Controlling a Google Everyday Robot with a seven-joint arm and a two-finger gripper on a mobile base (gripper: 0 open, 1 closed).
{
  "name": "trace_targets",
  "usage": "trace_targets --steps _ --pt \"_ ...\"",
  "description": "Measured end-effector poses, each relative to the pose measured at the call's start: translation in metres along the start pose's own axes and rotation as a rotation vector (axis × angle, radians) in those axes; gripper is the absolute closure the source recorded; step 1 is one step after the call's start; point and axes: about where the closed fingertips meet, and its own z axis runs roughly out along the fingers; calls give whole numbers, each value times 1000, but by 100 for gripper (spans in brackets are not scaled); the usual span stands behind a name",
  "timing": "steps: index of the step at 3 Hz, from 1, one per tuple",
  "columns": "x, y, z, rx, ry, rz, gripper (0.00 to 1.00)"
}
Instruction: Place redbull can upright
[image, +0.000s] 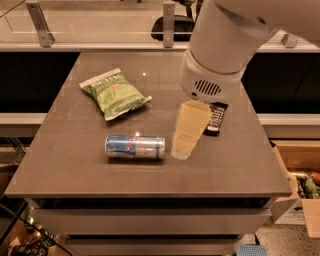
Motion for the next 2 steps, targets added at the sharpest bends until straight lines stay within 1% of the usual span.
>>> trace_targets --steps 2 --pt "-30 8 35 -38 -50 -34 0"
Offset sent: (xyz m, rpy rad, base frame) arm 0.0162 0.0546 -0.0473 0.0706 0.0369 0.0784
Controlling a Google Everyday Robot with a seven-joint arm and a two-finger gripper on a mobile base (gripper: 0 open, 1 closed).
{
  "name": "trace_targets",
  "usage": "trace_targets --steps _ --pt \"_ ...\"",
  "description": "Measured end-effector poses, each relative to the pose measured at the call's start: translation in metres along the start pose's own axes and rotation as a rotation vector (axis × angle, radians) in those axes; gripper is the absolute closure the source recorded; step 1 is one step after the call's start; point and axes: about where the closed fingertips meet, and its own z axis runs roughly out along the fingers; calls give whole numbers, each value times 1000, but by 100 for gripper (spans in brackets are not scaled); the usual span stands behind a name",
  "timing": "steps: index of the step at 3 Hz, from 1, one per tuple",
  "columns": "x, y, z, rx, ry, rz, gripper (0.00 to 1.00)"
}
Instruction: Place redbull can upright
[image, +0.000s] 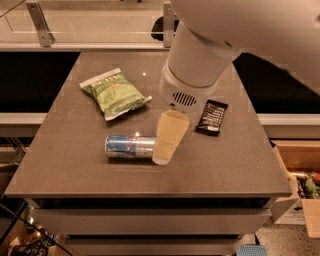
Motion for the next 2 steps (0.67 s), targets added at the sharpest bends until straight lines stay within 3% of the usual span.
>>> trace_targets --steps 2 --pt "-26 7 30 -43 -63 -35 0"
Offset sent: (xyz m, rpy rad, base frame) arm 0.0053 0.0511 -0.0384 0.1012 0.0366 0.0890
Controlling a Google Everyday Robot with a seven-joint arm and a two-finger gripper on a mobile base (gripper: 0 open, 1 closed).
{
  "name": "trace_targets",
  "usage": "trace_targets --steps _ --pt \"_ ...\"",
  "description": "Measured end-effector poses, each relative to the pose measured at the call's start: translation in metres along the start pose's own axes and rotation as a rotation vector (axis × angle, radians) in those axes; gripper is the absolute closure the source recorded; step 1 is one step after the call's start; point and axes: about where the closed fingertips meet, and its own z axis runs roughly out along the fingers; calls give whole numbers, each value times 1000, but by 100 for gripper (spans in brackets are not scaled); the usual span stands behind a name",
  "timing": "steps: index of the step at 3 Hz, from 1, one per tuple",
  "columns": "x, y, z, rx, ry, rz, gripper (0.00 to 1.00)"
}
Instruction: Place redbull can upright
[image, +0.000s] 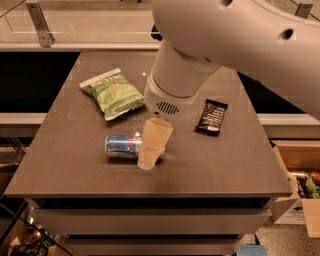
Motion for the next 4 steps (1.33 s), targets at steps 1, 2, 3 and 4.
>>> trace_targets --steps 1,2,3,4 --pt "-10 10 15 -23 -50 -6 0" --pt "-26 19 34 -50 -114 0 0" --pt "-29 17 43 -52 -109 4 0" --pt "-31 15 48 -46 -91 0 0"
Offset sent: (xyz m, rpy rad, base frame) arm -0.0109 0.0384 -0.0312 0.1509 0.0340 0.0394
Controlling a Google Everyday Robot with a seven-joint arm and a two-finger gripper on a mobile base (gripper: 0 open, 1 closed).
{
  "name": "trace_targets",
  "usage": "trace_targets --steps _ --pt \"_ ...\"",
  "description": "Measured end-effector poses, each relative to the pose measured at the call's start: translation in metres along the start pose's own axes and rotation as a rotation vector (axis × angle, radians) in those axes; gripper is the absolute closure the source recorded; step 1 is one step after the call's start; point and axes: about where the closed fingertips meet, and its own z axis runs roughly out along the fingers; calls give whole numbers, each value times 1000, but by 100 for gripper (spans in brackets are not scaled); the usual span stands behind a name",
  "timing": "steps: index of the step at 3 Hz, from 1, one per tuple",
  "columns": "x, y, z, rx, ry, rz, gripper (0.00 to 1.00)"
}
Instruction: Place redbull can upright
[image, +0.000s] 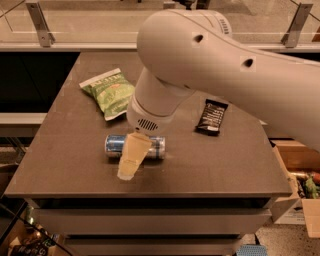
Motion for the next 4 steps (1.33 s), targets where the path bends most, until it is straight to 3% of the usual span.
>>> trace_targets --steps 3,4 --pt "-4 -5 11 62 162 -37 0" --pt "-5 -5 9 66 163 -39 15"
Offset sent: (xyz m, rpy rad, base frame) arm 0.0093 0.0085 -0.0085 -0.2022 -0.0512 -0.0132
